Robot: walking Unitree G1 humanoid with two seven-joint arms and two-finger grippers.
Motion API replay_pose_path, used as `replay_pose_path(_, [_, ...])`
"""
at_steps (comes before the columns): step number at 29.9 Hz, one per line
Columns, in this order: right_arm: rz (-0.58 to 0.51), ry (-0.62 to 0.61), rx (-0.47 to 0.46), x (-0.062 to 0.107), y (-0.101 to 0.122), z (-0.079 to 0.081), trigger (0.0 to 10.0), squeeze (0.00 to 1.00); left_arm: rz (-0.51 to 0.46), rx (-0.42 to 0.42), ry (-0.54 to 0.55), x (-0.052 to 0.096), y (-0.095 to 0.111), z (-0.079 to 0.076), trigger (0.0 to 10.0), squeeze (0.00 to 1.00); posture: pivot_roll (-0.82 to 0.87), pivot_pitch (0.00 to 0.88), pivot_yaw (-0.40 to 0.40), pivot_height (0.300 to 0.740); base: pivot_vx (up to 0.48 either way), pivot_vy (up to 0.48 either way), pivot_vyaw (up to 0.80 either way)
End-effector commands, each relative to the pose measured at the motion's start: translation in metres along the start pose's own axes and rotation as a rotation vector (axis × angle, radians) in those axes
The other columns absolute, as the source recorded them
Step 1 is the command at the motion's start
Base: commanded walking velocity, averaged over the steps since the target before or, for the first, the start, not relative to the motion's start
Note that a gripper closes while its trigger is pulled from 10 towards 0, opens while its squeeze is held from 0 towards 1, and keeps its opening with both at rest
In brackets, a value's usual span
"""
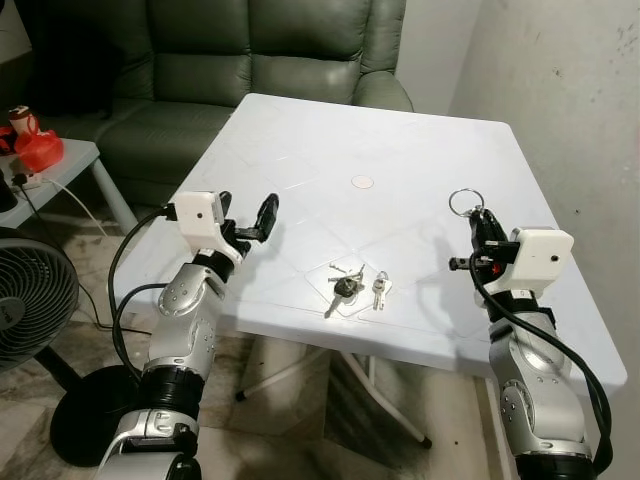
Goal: Hang keys on a hook
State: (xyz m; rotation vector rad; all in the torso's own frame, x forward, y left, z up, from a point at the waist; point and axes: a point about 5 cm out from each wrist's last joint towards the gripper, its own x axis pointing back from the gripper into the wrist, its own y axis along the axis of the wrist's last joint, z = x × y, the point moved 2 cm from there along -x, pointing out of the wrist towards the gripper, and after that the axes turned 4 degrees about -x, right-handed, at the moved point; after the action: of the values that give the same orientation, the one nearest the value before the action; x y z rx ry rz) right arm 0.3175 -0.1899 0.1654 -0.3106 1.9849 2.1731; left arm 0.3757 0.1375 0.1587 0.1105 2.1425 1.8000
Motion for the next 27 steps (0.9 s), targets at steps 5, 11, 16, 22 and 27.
replay_pose_path(5, [0.001, -0.01, -0.003, -0.0001, 0.0016, -0.0003, 10.0, 0.0, 0.003, 0.006, 0.025, -0.0019, 0.0025, 0.0062, 10.0, 0.0, -0.03, 0.0, -0.024, 0.74, 0.0, 0.472, 0.0])
replay_pose_path(11, [0.017, -0.011, -0.002, 0.0002, -0.0001, 0.0002, 10.0, 0.0, 0.002, -0.003, 0.043, -0.0019, 0.0032, 0.0086, 10.0, 0.0, -0.02, 0.0, -0.026, 0.74, 0.0, 0.269, -0.65])
replay_pose_path(16, [0.019, -0.007, 0.005, 0.0002, 0.0007, -0.0001, 10.0, 0.0, 0.003, -0.004, 0.059, -0.0025, 0.0032, 0.0091, 10.0, 0.0, -0.02, 0.0, -0.032, 0.74, 0.0, 0.0, -0.73])
replay_pose_path(22, [0.032, -0.001, 0.013, 0.0014, -0.0006, -0.0012, 10.0, 0.0, 0.007, 0.007, 0.07, -0.003, 0.0015, 0.0084, 10.0, 0.0, -0.02, 0.0, -0.039, 0.74, 0.0, 0.0, -0.72])
replay_pose_path(27, [0.038, 0.004, 0.022, 0.0016, -0.0002, -0.0025, 10.0, 0.0, 0.013, 0.002, 0.077, -0.0037, 0.0003, 0.0074, 10.0, 0.0, -0.02, 0.0, -0.043, 0.74, 0.0, 0.0, -0.72])
